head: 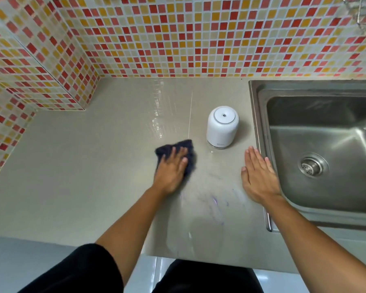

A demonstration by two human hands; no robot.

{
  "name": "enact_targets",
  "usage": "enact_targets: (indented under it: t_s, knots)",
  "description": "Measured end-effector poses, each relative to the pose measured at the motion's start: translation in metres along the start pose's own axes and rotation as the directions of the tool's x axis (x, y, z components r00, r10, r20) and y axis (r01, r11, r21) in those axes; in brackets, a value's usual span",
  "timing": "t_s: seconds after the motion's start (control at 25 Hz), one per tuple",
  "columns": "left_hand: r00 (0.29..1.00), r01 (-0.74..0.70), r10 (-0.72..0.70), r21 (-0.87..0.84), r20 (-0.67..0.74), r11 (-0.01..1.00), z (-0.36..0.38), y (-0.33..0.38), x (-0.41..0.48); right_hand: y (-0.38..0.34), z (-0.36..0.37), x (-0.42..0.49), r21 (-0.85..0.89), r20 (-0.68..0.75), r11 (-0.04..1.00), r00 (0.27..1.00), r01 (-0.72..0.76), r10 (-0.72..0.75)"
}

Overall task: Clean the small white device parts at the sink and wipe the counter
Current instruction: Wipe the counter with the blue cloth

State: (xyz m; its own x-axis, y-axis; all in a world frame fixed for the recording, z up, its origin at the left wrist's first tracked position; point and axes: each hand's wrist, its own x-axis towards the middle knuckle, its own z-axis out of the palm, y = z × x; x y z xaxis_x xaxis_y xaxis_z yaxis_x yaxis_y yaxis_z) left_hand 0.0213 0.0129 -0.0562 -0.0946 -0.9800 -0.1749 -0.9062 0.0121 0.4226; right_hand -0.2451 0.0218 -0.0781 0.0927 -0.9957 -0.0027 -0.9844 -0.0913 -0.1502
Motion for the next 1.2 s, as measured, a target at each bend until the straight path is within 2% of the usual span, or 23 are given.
enact_targets:
  t_s: [0.08,0.16,0.24,0.32,0.36,0.4,0.44,0.52,0.6,0.64,0.72,0.8,0.84,0.88,0.96,1.04,1.08,1.12,1.2]
  knots:
    - [0.984,-0.168,0.168,-0.004,0.058,0.986,0.011,0.000,-0.051,0.001,0.000,0.000,0.001,-0.013,1.000,1.000,0.001,-0.001]
    - [0.975,-0.216,0.219,0.117,-0.017,0.969,0.006,-0.035,-0.090,0.000,-0.001,0.000,0.005,-0.013,1.000,1.000,0.005,-0.005]
    - [0.988,-0.121,0.136,0.175,-0.076,0.977,-0.003,-0.068,-0.078,0.000,-0.001,0.000,0.002,-0.007,1.000,1.000,0.004,-0.004]
    - [0.989,0.086,-0.073,0.102,-0.126,0.991,-0.009,-0.062,-0.036,0.001,0.000,0.001,-0.001,-0.013,1.000,1.000,0.005,-0.005]
    - [0.983,0.139,-0.128,0.078,-0.129,0.987,-0.008,-0.044,-0.021,0.001,0.000,0.001,0.000,-0.012,1.000,1.000,0.004,-0.004]
    - [0.991,0.100,-0.093,0.073,-0.091,0.992,-0.005,-0.025,-0.018,0.000,-0.001,0.002,0.001,-0.009,1.000,1.000,0.004,-0.004]
    - [0.998,-0.022,0.026,0.090,-0.049,0.996,0.002,-0.015,-0.027,0.000,0.000,0.001,0.005,-0.006,1.000,1.000,0.007,-0.007]
    - [0.946,-0.325,0.319,0.142,0.063,0.935,0.013,-0.024,-0.073,0.001,0.000,0.001,0.011,-0.009,1.000,1.000,0.009,-0.008]
    - [0.906,-0.423,0.415,0.157,0.080,0.893,0.001,-0.066,-0.110,0.002,-0.002,0.001,0.009,-0.001,1.000,1.000,0.009,-0.009]
    - [0.927,-0.372,0.373,0.172,0.029,0.912,-0.009,-0.089,-0.110,0.001,-0.002,0.001,0.002,0.007,1.000,1.000,0.011,-0.011]
    - [0.986,-0.098,0.114,0.130,-0.118,0.987,-0.027,-0.109,-0.084,0.001,-0.002,0.001,-0.009,0.012,1.000,1.000,0.009,-0.008]
    - [0.960,0.171,-0.155,0.051,-0.235,0.984,-0.026,-0.085,-0.040,0.001,-0.002,0.002,-0.005,0.013,1.000,1.000,0.006,-0.006]
    - [0.964,0.156,-0.145,0.031,-0.221,0.987,-0.018,-0.059,-0.031,0.000,-0.003,0.002,-0.006,0.017,1.000,1.000,0.008,-0.008]
    - [0.982,0.061,-0.053,0.041,-0.180,0.997,-0.006,-0.035,-0.035,0.000,-0.003,0.001,-0.004,0.023,1.000,1.000,0.009,-0.009]
    - [0.967,-0.240,0.248,0.111,-0.064,0.964,0.016,-0.015,-0.076,0.000,-0.003,0.001,0.000,0.020,1.000,1.000,0.007,-0.008]
    - [0.924,-0.380,0.382,0.125,0.009,0.916,0.010,-0.039,-0.123,0.001,-0.003,0.001,0.005,0.021,1.000,1.000,0.006,-0.006]
    - [0.909,-0.407,0.415,0.146,-0.028,0.902,0.001,-0.062,-0.130,0.001,-0.003,0.001,0.002,0.026,1.000,1.000,0.009,-0.009]
    - [0.930,-0.340,0.357,0.170,-0.085,0.925,-0.009,-0.081,-0.129,0.000,-0.003,0.001,-0.004,0.030,1.000,1.000,0.009,-0.009]
    - [0.972,-0.005,0.029,0.102,-0.234,0.995,-0.024,-0.102,-0.099,0.001,-0.003,0.002,-0.013,0.035,1.000,0.999,0.007,-0.007]
